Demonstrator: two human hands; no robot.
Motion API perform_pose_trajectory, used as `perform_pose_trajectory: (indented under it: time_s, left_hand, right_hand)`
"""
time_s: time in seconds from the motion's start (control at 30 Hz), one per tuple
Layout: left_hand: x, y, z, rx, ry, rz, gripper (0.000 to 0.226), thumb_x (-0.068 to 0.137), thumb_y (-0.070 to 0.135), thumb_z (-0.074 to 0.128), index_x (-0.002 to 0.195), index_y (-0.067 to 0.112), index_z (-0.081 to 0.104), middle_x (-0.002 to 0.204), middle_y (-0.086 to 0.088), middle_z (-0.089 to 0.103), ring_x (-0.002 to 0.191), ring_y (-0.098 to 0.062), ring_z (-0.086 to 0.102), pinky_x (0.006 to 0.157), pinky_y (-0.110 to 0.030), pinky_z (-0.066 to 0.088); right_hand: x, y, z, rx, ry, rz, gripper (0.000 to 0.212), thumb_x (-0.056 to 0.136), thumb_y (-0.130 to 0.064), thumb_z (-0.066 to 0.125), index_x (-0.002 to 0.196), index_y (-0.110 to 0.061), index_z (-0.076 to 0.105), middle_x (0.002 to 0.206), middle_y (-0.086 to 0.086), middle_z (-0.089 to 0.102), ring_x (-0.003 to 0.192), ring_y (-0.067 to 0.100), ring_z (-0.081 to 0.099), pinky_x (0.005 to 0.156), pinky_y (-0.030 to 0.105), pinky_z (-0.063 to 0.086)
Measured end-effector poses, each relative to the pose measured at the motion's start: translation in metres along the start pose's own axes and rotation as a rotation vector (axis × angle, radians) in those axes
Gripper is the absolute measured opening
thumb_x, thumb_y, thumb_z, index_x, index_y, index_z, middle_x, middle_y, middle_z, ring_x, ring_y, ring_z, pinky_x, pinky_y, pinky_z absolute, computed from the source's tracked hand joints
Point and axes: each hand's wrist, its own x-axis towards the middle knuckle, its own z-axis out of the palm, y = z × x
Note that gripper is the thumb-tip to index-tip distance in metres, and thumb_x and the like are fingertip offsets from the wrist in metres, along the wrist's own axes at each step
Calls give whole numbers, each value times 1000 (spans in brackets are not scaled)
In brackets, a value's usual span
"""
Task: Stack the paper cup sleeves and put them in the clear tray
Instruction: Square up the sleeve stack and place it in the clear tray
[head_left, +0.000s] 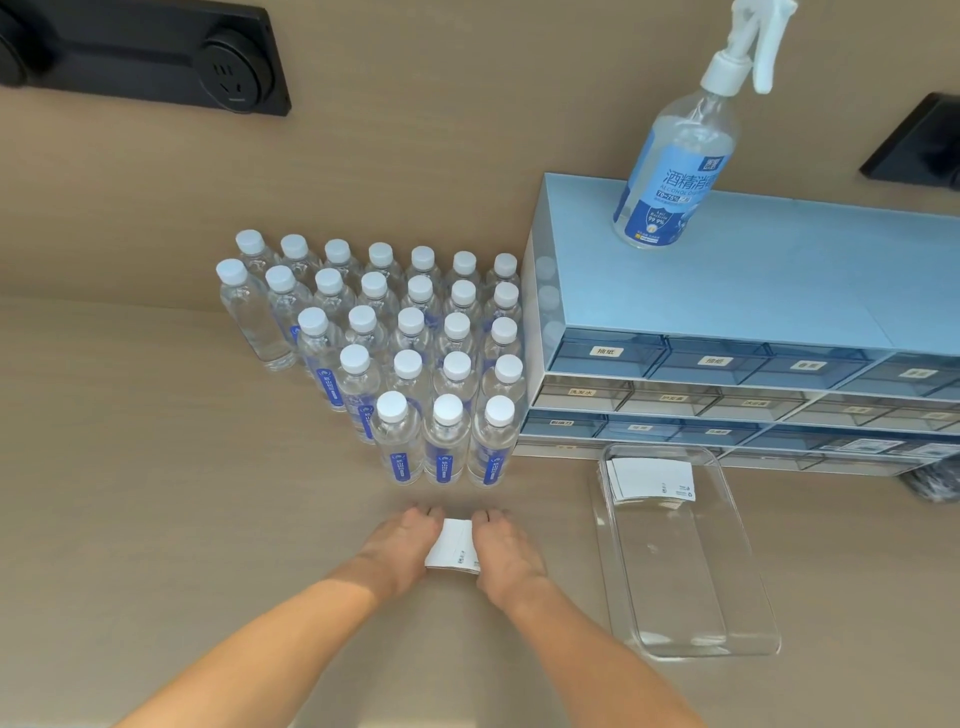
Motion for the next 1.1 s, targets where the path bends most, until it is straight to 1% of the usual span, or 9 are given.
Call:
perform_pose_trajectory:
  time_s: [0.17,0.3,0.5,0.7,0.83,0.93,1.0,1.1]
  left_hand:
    - [-1,-3,-2,0,-9,13,33,84,8,63,115,9,50,118,-12,57,114,-31,55,90,-38,49]
    - [-2,-4,-6,6,-13,29,33,83,9,64,113,10,52,117,-12,57,112,-32,56,89,-37,49]
    - [-5,-3,-8,27,-8,78,31,84,9,63,113,10,53,118,-13,58,112,-32,57,88,-36,48]
    - [-5,8,-24,19,-15,118,39,81,17,69,117,13,53,121,-13,55,114,-31,56,90,-34,47]
    - [-6,27,-39,10,23,133,45,79,19,72,119,14,53,124,-11,54,117,-29,54,92,-34,48]
    - [-7,47,-56,22,70,139,42,79,21,73,116,14,55,121,-11,58,112,-29,59,87,-34,50]
    - [-5,63,-68,32,96,138,40,79,21,72,115,13,56,118,-11,60,107,-30,61,86,-37,53]
    - [0,94,-83,51,133,106,45,79,22,73,119,13,55,117,-12,60,108,-29,61,86,-37,53]
  right_hand:
    - [-4,-4,2,15,30,26,46,78,5,67,120,-8,51,125,13,57,119,30,51,94,38,47]
    - [-9,-7,3,32,27,52,43,79,5,65,118,-8,52,123,13,59,118,30,51,93,38,48]
    - [-20,-11,-2,62,21,98,46,77,0,68,119,-9,52,122,12,59,119,30,52,91,38,48]
    - [-33,-2,-17,96,38,153,50,75,-3,73,119,-10,51,120,12,59,116,31,55,90,37,49]
    - [-41,16,-31,87,73,159,51,76,-5,73,122,-10,50,122,12,57,118,31,53,92,37,49]
    - [-46,35,-45,75,122,139,49,77,-5,72,121,-11,50,121,13,57,117,32,54,92,37,48]
    - [-50,50,-56,67,167,110,47,78,-3,70,120,-10,50,120,14,57,116,33,55,92,37,48]
    - [-56,79,-72,38,225,59,47,78,1,69,120,-6,50,120,15,59,117,34,54,93,39,49]
